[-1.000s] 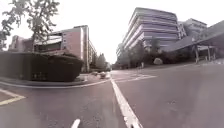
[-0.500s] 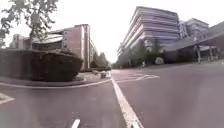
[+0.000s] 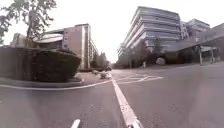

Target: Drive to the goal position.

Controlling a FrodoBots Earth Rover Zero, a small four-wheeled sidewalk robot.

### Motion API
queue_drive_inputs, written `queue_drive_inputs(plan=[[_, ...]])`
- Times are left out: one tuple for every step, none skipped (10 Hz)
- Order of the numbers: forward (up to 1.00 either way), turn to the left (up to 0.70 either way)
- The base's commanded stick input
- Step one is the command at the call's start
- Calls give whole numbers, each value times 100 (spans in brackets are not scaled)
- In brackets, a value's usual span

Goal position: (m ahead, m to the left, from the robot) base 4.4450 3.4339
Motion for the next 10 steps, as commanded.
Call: queue_drive_inputs(plan=[[70,3],[70,3],[70,3],[70,3],[70,3],[70,3],[70,3],[70,3],[70,3],[70,3]])
